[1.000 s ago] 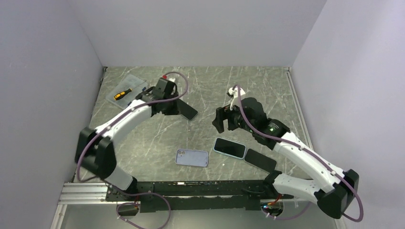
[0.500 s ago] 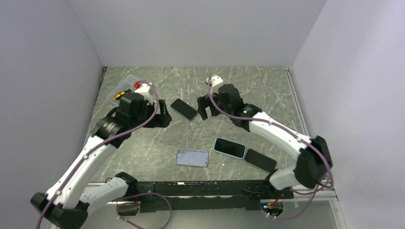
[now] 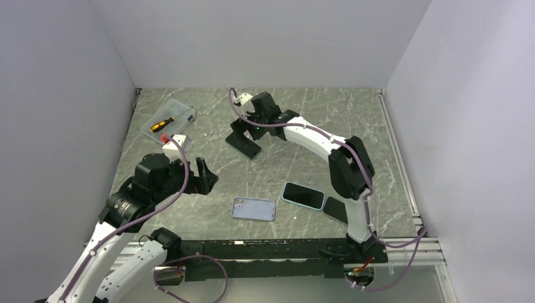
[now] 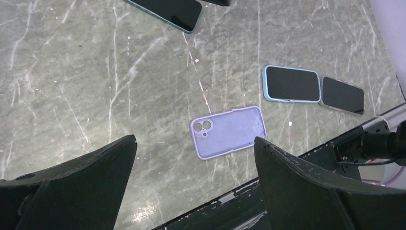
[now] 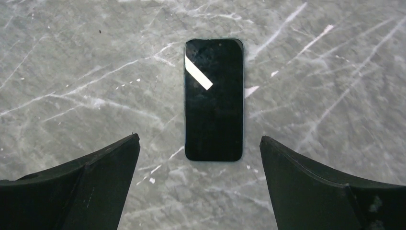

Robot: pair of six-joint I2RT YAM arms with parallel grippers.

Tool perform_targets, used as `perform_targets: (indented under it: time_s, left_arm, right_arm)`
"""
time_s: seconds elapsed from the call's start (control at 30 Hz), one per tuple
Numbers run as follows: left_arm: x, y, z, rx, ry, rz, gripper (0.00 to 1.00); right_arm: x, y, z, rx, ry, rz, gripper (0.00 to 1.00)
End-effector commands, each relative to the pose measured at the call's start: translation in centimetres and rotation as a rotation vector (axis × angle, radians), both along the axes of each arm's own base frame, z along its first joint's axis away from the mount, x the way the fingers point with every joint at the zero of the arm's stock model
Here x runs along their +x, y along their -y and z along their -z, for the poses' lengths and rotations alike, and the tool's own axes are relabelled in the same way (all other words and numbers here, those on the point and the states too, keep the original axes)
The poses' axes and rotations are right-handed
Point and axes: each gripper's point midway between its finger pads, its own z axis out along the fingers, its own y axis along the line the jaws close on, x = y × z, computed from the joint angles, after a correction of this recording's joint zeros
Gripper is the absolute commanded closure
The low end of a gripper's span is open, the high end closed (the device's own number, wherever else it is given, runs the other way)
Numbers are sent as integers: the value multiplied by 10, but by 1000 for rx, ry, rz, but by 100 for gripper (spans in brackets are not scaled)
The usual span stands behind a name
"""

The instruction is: Put the phone into the phone case

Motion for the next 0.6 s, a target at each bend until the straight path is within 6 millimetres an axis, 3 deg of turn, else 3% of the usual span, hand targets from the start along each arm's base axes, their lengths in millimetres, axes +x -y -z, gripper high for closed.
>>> perform_targets:
  time_s: [0.0, 0.23, 0.57]
  left_arm:
    - [-7, 7, -5, -33, 47, 69, 1]
    - [-11, 7, 14, -33, 48, 83, 1]
    - [-15, 11, 11, -58, 84, 112, 1]
  right_arm:
    - [6, -20, 2, 27, -33, -80, 0]
    - [30, -38, 38, 7, -85, -59, 0]
    - [49, -46, 74, -31, -86, -37, 0]
